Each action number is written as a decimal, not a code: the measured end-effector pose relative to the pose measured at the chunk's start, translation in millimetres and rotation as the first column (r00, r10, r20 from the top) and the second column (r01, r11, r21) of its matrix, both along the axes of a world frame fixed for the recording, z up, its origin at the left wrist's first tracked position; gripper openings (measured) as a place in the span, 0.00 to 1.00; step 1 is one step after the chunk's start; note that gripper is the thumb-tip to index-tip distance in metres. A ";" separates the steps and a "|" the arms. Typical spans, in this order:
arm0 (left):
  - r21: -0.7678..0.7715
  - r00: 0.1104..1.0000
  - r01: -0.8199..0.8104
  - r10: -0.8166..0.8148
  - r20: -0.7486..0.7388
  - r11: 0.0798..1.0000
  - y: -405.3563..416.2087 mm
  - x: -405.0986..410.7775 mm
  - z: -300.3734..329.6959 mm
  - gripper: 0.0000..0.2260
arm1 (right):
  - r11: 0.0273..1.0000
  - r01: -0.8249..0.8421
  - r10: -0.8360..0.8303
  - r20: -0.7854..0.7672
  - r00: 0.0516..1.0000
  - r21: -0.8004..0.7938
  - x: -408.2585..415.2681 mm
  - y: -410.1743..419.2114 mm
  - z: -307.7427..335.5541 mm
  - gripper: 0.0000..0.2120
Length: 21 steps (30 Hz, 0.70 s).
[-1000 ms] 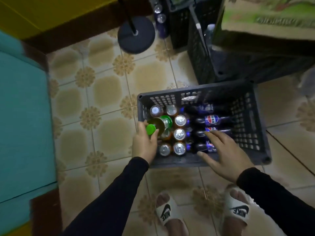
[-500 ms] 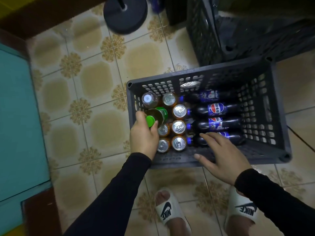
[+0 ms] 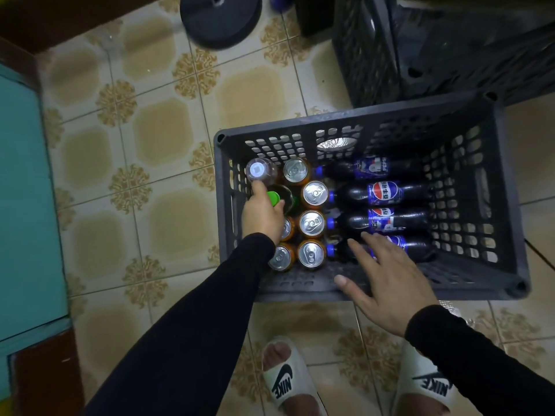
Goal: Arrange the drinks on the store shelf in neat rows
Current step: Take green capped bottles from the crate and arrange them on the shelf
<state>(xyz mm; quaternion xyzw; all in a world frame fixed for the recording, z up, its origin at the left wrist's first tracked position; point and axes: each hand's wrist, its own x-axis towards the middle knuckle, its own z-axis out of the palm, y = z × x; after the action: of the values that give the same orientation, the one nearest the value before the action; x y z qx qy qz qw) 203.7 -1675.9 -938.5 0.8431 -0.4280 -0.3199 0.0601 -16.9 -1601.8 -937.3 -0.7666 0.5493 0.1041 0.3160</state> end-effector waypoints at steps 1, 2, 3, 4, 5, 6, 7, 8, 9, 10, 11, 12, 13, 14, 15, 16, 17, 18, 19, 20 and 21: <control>-0.006 1.000 0.002 -0.002 0.008 1.000 1.7 -0.8 -4.3 0.19 | 1.000 0.015 -0.015 -0.006 1.000 0.011 -0.7 1.3 -3.7 0.42; -0.016 1.000 0.009 -0.008 0.017 1.000 3.0 -1.6 -8.0 0.18 | 0.999 0.029 -0.028 -0.014 0.999 0.020 -1.4 2.2 -7.0 0.42; -0.028 0.999 0.016 -0.015 0.030 0.999 4.3 -1.9 -10.8 0.17 | 0.999 0.036 -0.036 -0.023 0.999 0.018 -1.5 3.2 -9.7 0.41; -0.043 0.999 0.019 -0.018 0.044 0.999 5.1 -2.0 -13.4 0.17 | 0.999 0.038 -0.037 -0.034 0.999 0.015 -1.4 4.2 -11.9 0.40; -0.058 0.999 0.018 -0.015 0.050 0.998 5.8 -1.9 -16.0 0.17 | 0.999 0.037 -0.036 -0.047 0.998 0.009 -0.9 4.8 -13.5 0.40; -0.075 0.999 0.015 -0.011 0.046 0.997 6.7 -1.6 -18.3 0.18 | 0.999 0.036 -0.036 -0.058 0.998 0.006 -0.4 5.2 -14.9 0.40; -0.093 0.999 0.017 -0.014 0.035 0.995 7.9 -1.0 -20.4 0.18 | 0.999 0.039 -0.039 -0.068 0.997 -0.001 0.7 5.0 -15.8 0.40; -0.108 0.999 0.025 -0.022 0.023 0.994 9.0 -0.7 -22.5 0.18 | 0.999 0.044 -0.045 -0.077 0.996 -0.009 1.4 5.0 -16.3 0.41; -0.116 1.000 0.029 -0.028 0.012 0.993 10.2 -0.2 -24.1 0.18 | 0.999 0.046 -0.048 -0.083 0.995 -0.021 2.1 4.9 -16.9 0.43; -0.117 1.000 0.028 -0.027 0.003 0.993 11.4 0.9 -24.8 0.19 | 0.999 0.043 -0.045 -0.086 0.995 -0.027 2.6 4.9 -17.5 0.44; -0.115 1.000 0.024 -0.025 -0.003 0.993 12.8 2.5 -24.7 0.19 | 0.999 0.039 -0.041 -0.086 0.995 -0.025 2.8 4.7 -17.3 0.45; -0.112 1.000 0.025 -0.026 -0.007 0.993 14.8 4.4 -23.7 0.19 | 0.999 0.041 -0.042 -0.085 0.995 -0.016 3.2 4.5 -16.0 0.46; -0.112 0.999 0.033 -0.034 -0.008 0.993 17.0 6.4 -21.6 0.20 | 0.999 0.048 -0.049 -0.078 0.996 -0.017 3.3 4.5 -14.5 0.46; -0.113 0.999 0.048 -0.050 -0.010 0.992 19.8 8.4 -18.3 0.20 | 0.998 0.055 -0.056 -0.072 0.996 -0.018 3.2 4.5 -12.1 0.46; -0.118 0.997 0.070 -0.071 -0.011 0.991 22.3 10.2 -13.3 0.20 | 0.998 0.060 -0.061 -0.064 0.996 -0.022 3.4 4.6 -8.4 0.45; -0.121 0.996 0.090 -0.092 -0.010 0.989 24.9 12.1 -6.0 0.20 | 0.998 0.058 -0.059 -0.059 0.997 -0.024 3.7 4.8 -3.0 0.44; -0.124 0.993 0.113 -0.114 -0.008 0.986 27.0 14.2 3.6 0.19 | 0.998 0.051 -0.053 -0.052 0.997 -0.030 4.2 4.6 4.6 0.43; -0.125 0.990 0.140 -0.142 -0.004 0.982 28.4 16.4 15.4 0.19 | 0.998 0.044 -0.046 -0.047 0.998 -0.038 4.7 3.7 14.4 0.42; -0.129 0.984 0.175 -0.176 0.003 0.976 29.9 19.1 29.1 0.18 | 0.998 0.037 -0.039 -0.041 0.998 -0.046 5.4 1.6 26.1 0.41; -0.137 0.978 0.209 -0.209 0.012 0.968 31.0 22.2 45.3 0.18 | 0.998 0.030 -0.032 -0.033 0.999 -0.057 6.3 -2.0 39.8 0.40; -0.155 0.972 0.233 -0.233 0.022 0.960 32.3 25.6 64.3 0.18 | 0.997 0.027 -0.028 -0.017 0.999 -0.077 6.7 -6.7 55.3 0.40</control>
<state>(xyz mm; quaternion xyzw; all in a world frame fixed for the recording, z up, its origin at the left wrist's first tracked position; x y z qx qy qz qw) 229.4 -1643.6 -874.2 0.7801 -0.5481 -0.2888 0.0873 -10.2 -1608.5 -882.0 -0.7696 0.5662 0.0854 0.2826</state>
